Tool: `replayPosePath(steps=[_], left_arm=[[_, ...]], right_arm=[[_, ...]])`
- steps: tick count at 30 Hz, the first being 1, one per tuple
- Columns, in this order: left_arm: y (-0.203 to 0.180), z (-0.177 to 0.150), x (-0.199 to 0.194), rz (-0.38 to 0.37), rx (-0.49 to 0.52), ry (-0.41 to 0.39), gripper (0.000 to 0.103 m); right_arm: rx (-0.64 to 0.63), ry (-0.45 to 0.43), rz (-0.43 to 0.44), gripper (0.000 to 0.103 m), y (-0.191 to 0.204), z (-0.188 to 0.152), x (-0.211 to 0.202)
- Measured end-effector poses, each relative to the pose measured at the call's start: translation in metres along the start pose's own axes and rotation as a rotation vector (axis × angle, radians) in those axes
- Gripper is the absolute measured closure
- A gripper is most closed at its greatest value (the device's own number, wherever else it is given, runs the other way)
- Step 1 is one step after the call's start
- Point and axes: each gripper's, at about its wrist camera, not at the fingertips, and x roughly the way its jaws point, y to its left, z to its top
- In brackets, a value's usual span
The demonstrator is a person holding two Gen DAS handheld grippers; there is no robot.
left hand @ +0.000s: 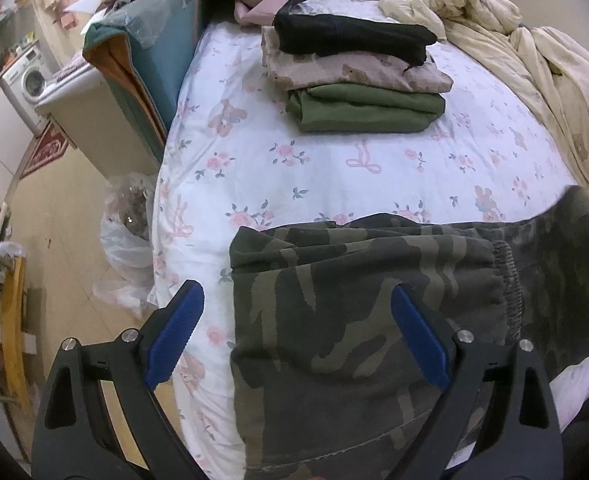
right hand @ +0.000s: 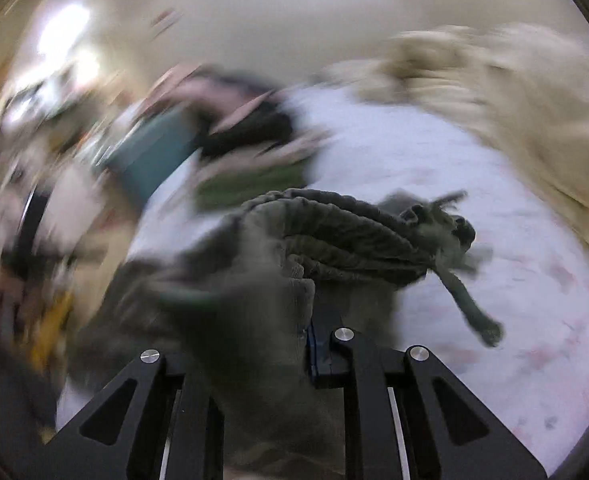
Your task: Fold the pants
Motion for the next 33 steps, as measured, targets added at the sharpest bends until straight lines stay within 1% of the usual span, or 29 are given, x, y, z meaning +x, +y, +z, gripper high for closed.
replayPosePath(steps=[1,3,4,6,7,8,10,12,13,14,15,16,17,18,19,20,21,22,24,27,28,29,30,32,33], left_arm=[[0.001,0.0,-0.001,0.008,0.007,-0.005,0.01],[0.003,-0.001,-0.003,0.015,0.009,-0.008,0.01],[0.005,-0.002,-0.003,0.014,0.005,-0.005,0.01],[0.007,-0.002,-0.003,0.006,-0.002,0.002,0.01],[0.008,-0.002,-0.003,0.002,-0.007,0.006,0.01],[0.008,-0.002,-0.003,-0.002,-0.01,0.008,0.01],[0.007,-0.001,-0.003,-0.011,-0.009,0.009,0.01],[0.004,0.0,-0.004,-0.017,-0.001,0.005,0.01],[0.002,0.0,-0.005,-0.022,0.004,0.004,0.01],[-0.001,0.0,-0.006,-0.036,0.01,0.001,0.01],[-0.005,-0.001,-0.007,-0.053,0.021,0.0,0.01],[-0.013,-0.002,-0.007,-0.069,0.039,0.001,0.01],[-0.02,-0.003,-0.008,-0.065,0.045,0.005,0.01],[-0.029,-0.002,-0.007,-0.057,0.046,0.019,0.01],[-0.042,-0.002,-0.006,-0.07,0.049,0.038,0.011],[-0.059,-0.002,-0.005,-0.107,0.06,0.06,0.011],[-0.075,-0.003,-0.005,-0.135,0.075,0.081,0.011],[-0.095,-0.006,-0.004,-0.156,0.097,0.102,0.011],[-0.137,-0.011,-0.003,-0.182,0.146,0.121,0.011],[-0.201,-0.014,0.002,-0.216,0.213,0.135,0.011],[-0.225,-0.015,0.006,-0.215,0.236,0.134,0.011],[-0.24,-0.015,0.01,-0.208,0.254,0.136,0.011],[-0.255,-0.015,0.015,-0.194,0.275,0.138,0.011],[-0.285,-0.017,0.033,-0.136,0.324,0.143,0.012],[-0.296,-0.02,0.043,-0.102,0.344,0.147,0.017]], right_arm=[[-0.061,0.041,0.019,0.085,0.02,-0.008,0.011],[-0.199,0.174,0.053,0.082,0.06,-0.034,0.043],[-0.246,0.247,0.052,0.076,0.074,-0.046,0.057],[-0.309,0.343,0.04,0.058,0.091,-0.066,0.074],[-0.338,0.373,0.04,0.042,0.099,-0.074,0.077],[-0.358,0.381,0.06,0.03,0.105,-0.079,0.074],[-0.358,0.366,0.106,0.026,0.109,-0.08,0.061],[-0.312,0.371,0.158,0.026,0.105,-0.071,0.049],[-0.284,0.373,0.198,0.026,0.102,-0.066,0.039],[-0.262,0.351,0.223,0.026,0.095,-0.057,0.026],[-0.247,0.322,0.221,0.026,0.09,-0.049,0.018],[-0.207,0.272,0.181,0.026,0.078,-0.038,0.007],[-0.157,0.244,0.132,0.026,0.064,-0.031,0.003],[-0.061,0.218,0.067,0.026,0.04,-0.025,-0.002],[0.02,0.205,0.024,0.026,0.019,-0.019,-0.001],[0.135,0.179,-0.01,0.026,-0.006,-0.017,-0.002],[0.234,0.156,-0.02,0.026,-0.025,-0.018,-0.004],[0.375,0.144,-0.055,0.027,-0.051,-0.021,-0.005],[0.49,0.122,-0.083,0.027,-0.075,-0.026,-0.011],[0.546,0.128,-0.157,0.027,-0.092,-0.029,-0.02],[0.567,0.131,-0.163,0.027,-0.096,-0.033,-0.023],[0.603,0.134,-0.155,0.027,-0.103,-0.035,-0.026],[0.635,0.135,-0.138,0.027,-0.109,-0.037,-0.028],[0.662,0.137,-0.118,0.027,-0.112,-0.035,-0.026],[0.666,0.137,-0.115,0.027,-0.114,-0.035,-0.026]])
